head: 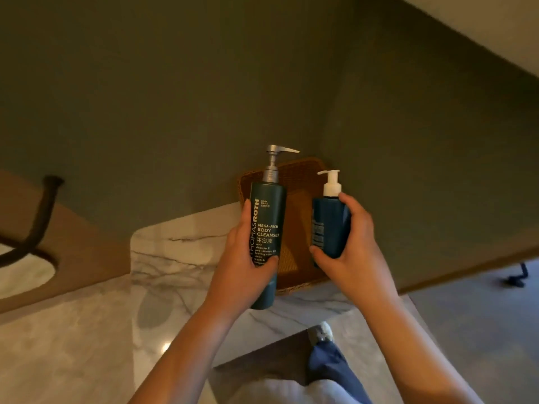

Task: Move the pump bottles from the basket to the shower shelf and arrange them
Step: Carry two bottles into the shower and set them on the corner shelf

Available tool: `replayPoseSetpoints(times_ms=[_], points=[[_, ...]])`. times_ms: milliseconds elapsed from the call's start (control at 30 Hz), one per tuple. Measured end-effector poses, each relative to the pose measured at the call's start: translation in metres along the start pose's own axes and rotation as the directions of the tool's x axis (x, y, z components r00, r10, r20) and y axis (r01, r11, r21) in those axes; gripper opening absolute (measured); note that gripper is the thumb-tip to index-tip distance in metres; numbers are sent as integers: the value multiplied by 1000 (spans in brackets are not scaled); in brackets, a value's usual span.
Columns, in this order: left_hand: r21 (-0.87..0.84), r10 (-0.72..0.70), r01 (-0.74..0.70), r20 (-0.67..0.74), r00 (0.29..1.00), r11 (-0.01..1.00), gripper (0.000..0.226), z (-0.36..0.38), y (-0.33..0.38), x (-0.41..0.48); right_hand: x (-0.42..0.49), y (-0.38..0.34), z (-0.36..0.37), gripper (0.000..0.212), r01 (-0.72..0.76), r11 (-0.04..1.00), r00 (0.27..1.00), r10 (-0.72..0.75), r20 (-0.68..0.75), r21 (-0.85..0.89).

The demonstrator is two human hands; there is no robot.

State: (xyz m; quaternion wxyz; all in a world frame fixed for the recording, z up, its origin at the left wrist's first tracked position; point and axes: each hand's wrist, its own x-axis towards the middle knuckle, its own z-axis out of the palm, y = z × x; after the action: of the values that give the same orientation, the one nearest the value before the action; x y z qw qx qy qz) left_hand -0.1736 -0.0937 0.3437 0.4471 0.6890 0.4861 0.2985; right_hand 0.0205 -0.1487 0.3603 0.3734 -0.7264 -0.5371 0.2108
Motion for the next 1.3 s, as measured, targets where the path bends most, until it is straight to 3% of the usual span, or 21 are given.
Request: replayPoseSetpoints(times_ms=[267,500,633,867,1100,1300], points=[[-58,112,-98,308,945,993,103,16,25,-43,-113,-19,-30,93,-174,982,958,151,-242,-77],[-125,302,-284,582,755,951,105,89,83,-83,-212,-16,-92,96,-371,922,804,260,-535,-108],[-212,398,-359,696,597,909,100,133,114,-125,-284,-15,-121,96,-472,881,656,320,-683,-42],[-354,484,-441,845,227,825,105,211,157,-263,-454,-26,-152,91,-640,761,325,399,-857,111],[-483,505,-480,858,-93,732,104,243,179,-458,-648,-54,-156,92,-710,650,25,405,-914,269],[-600,515,-433,800,-308,673,104,260,188,-609,-794,-84,-150,92,-741,558,-206,341,-917,374]])
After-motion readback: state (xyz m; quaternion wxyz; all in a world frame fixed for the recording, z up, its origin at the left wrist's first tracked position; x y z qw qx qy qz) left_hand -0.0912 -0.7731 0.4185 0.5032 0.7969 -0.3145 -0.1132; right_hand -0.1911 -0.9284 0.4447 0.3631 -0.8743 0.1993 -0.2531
